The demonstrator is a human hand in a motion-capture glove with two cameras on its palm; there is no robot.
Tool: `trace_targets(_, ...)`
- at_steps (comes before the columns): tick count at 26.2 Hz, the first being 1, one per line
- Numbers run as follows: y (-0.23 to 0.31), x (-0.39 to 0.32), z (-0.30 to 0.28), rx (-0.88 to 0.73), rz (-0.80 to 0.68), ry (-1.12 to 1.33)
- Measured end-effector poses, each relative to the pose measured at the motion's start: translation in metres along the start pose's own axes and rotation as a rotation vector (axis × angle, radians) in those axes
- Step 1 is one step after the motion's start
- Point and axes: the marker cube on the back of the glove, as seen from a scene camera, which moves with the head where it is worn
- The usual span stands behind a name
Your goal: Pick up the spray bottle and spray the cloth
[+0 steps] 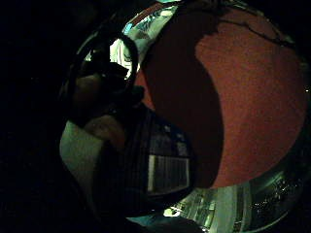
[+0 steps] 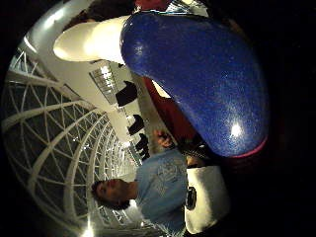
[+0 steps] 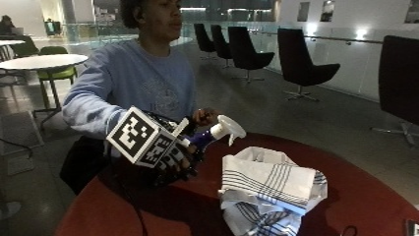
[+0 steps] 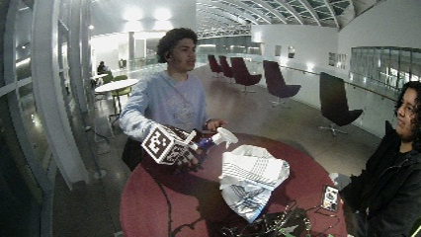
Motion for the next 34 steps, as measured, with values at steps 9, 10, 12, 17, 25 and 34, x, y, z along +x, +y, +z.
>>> trace_targets(9,0.002,-0.008,0.002,0.019,-0.026,-0.031)
trace_targets(10,0.002,-0.010,0.003,0.019,-0.033,-0.037)
trace_targets(12,0.000,-0.015,0.007,0.018,-0.047,-0.042)
trace_targets(17,-0.002,-0.035,0.018,0.030,-0.102,-0.056)
trace_targets(25,-0.002,-0.097,0.059,0.117,-0.352,-0.262)
trace_targets(34,-0.023,-0.192,0.171,0.177,-0.701,-0.376)
